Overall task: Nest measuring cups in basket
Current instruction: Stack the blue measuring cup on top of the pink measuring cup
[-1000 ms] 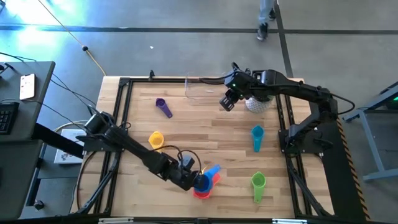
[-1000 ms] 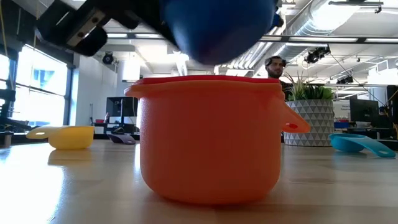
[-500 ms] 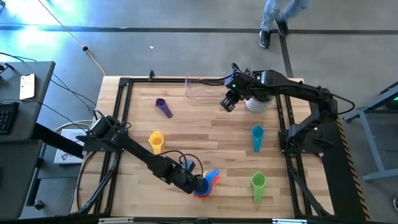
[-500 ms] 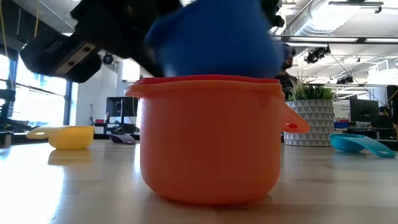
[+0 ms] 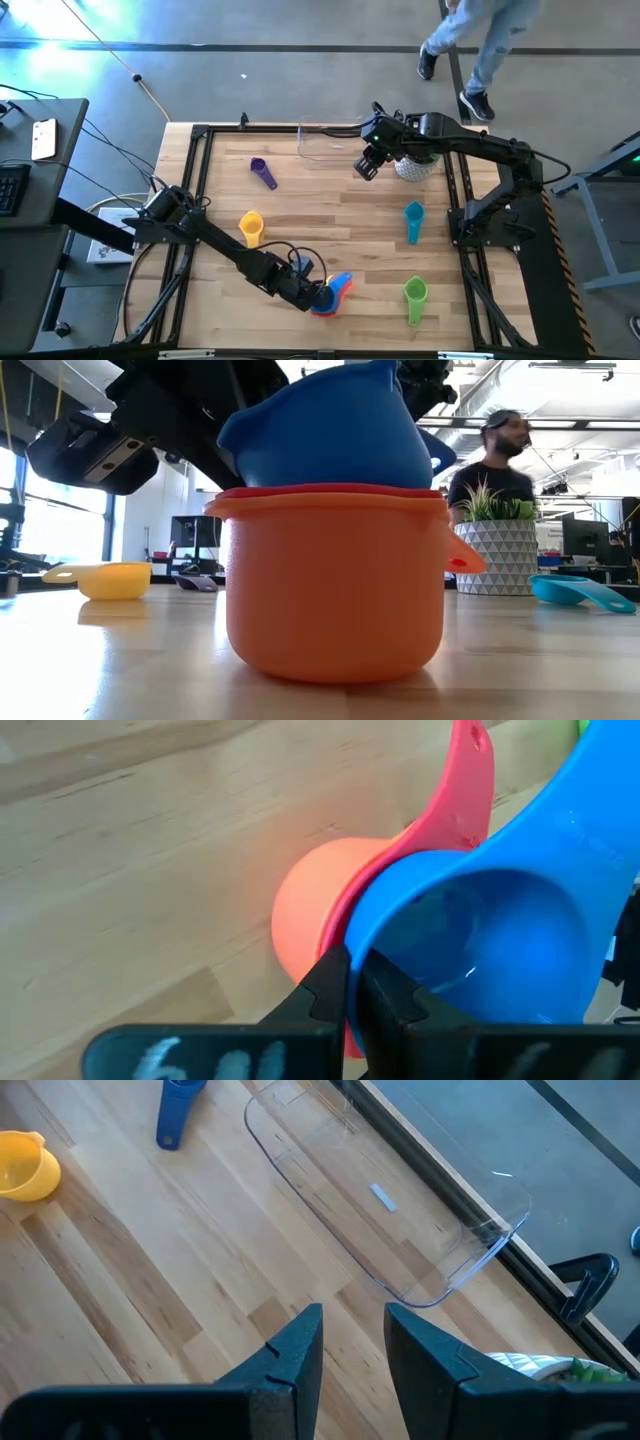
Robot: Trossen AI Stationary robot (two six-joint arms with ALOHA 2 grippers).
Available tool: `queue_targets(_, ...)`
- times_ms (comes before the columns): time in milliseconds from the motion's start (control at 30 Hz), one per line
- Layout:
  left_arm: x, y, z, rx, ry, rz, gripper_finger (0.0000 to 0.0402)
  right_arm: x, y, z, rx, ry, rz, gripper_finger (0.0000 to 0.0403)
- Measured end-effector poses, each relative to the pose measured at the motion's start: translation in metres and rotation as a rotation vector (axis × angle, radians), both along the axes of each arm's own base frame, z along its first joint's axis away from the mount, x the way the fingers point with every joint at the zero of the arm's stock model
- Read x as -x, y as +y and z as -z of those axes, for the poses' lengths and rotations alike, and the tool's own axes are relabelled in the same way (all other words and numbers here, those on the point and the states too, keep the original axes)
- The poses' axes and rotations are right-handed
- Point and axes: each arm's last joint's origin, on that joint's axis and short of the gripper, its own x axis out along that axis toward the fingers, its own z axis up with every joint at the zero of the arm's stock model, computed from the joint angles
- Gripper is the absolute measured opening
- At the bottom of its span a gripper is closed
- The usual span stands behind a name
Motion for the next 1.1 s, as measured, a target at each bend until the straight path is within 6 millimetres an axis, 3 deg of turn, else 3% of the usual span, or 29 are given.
queue_targets(400,0.0003,-0.0008,0.0001,0.02,0.015,0.046,0.0054,0.0,0.0,0.0,0.0,0.0,0.0,0.0101)
queue_targets(1100,-0.0041,0.0058,-0.0019,0.043,0.011,0.048,0.006,0.0,0.0002,0.0001,-0.004,0.001,-0.008,0.0101)
